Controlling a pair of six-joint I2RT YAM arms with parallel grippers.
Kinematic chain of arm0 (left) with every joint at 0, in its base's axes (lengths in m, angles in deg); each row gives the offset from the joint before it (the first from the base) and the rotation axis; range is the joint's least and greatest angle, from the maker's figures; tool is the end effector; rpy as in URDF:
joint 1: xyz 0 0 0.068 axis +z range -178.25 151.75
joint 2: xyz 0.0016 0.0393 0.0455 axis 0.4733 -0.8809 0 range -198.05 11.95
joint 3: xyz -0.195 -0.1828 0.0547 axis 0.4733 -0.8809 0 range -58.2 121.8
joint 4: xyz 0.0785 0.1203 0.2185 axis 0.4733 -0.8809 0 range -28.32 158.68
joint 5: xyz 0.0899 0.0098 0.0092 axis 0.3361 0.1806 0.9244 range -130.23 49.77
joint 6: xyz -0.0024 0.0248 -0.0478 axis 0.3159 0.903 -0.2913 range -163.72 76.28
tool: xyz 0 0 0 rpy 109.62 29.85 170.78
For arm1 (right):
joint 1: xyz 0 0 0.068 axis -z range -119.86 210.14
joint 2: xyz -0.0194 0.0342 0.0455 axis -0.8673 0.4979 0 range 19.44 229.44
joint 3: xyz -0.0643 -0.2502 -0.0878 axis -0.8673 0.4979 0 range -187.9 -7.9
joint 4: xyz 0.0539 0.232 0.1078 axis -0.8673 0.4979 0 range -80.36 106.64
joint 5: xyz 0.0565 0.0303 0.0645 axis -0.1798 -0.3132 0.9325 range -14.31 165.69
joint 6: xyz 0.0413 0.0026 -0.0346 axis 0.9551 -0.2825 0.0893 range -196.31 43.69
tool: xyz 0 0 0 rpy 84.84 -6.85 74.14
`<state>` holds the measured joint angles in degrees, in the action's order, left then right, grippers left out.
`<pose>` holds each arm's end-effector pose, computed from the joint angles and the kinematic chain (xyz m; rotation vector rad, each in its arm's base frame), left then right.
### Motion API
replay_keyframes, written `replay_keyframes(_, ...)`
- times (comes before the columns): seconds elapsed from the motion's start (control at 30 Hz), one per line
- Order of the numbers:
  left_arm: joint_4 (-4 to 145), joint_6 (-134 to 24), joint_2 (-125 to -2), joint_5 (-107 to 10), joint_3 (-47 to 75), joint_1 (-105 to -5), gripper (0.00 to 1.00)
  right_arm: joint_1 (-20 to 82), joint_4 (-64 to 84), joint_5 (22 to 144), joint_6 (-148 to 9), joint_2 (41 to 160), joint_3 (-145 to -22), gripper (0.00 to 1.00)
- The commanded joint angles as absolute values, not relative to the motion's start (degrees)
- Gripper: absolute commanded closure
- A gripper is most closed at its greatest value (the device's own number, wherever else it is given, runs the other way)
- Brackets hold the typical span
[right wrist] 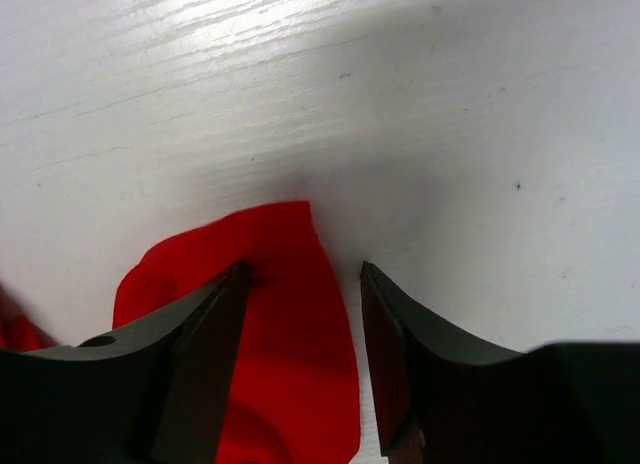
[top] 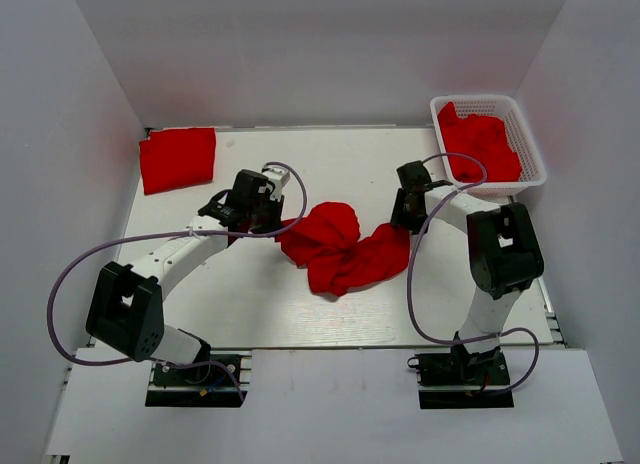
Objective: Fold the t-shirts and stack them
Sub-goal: Flatten out the tshirt
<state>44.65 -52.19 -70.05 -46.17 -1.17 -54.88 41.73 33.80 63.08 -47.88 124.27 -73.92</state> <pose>0.2688 -0.1388 0.2434 0.4353 2.4216 -0.3989 0.3494 0.1080 0.1650 0.2985 2.6078 -0.0154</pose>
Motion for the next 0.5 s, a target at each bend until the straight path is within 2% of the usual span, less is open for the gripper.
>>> replay_keyframes(0.0, 44.2, -52.5, -67.7, -45.0, -1.8, -54.8, 1.00, 41.6, 31.7, 60.7, -46.0, 126.3, -73.4, 0.47)
replay_keyframes(0.03, 44.8, -52.5, -67.2, -45.0, -1.8, -54.8, 1.00, 41.7, 31.5, 60.7, -46.0, 126.4, -73.3, 0.54)
replay_keyframes(0.07, 44.8, -52.5, -67.2, -44.3, -1.8, -54.8, 1.00, 41.5, 31.3, 60.6, -46.0, 126.5, -73.3, 0.70)
replay_keyframes(0.1, 44.8, -52.5, -67.2, -44.3, -1.8, -54.8, 1.00, 41.4, 31.3, 60.5, -46.2, 126.3, -73.4, 0.91)
replay_keyframes(0.13, 44.8, -53.0, -67.2, -44.3, -1.8, -54.8, 1.00, 41.6, 31.2, 60.7, -46.1, 126.1, -73.7, 1.00)
replay_keyframes(0.3, 44.8, -54.2, -64.2, -39.2, 0.8, -54.8, 1.00, 41.6, 31.5, 59.3, -48.7, 122.2, -77.8, 1.00)
replay_keyframes(0.47, 42.2, -55.5, -64.2, -21.9, 10.9, -54.3, 1.00, 41.9, 29.8, 50.2, -53.8, 111.5, -83.4, 1.00)
